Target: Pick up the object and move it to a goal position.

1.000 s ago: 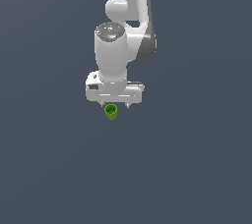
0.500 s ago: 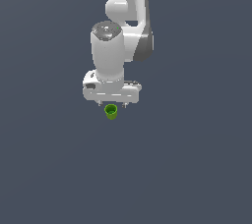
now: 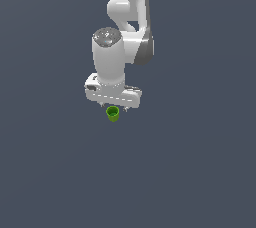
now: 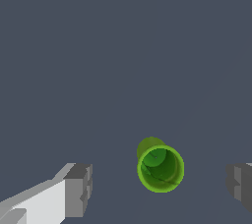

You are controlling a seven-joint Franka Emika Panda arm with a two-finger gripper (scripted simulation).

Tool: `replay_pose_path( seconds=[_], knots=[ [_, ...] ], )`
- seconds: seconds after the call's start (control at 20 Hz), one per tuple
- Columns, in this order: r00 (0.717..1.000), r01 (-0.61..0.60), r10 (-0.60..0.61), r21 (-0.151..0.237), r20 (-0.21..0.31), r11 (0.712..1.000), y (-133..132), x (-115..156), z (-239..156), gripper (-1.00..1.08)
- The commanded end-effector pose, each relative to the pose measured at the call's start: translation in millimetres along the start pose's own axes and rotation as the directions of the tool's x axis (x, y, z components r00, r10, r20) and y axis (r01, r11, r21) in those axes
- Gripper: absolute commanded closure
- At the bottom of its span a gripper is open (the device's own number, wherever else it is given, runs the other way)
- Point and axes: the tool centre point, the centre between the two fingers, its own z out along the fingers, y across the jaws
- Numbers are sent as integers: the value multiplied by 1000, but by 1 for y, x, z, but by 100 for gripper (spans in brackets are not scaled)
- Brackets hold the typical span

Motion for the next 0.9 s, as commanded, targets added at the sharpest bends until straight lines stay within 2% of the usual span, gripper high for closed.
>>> replay_pose_path(
  seconds=[0.0,0.2,0.4,0.6,0.85],
  knots=[
    [998,-58,58,3,4,998,2,-3,7,-92],
    [985,-173,173,6,11,985,5,-10,19,-92],
    [956,-294,293,6,19,956,10,-18,32,-92],
    [912,-410,410,4,27,912,14,-25,45,-92],
    [842,-539,539,-2,33,842,20,-35,59,-92]
  ],
)
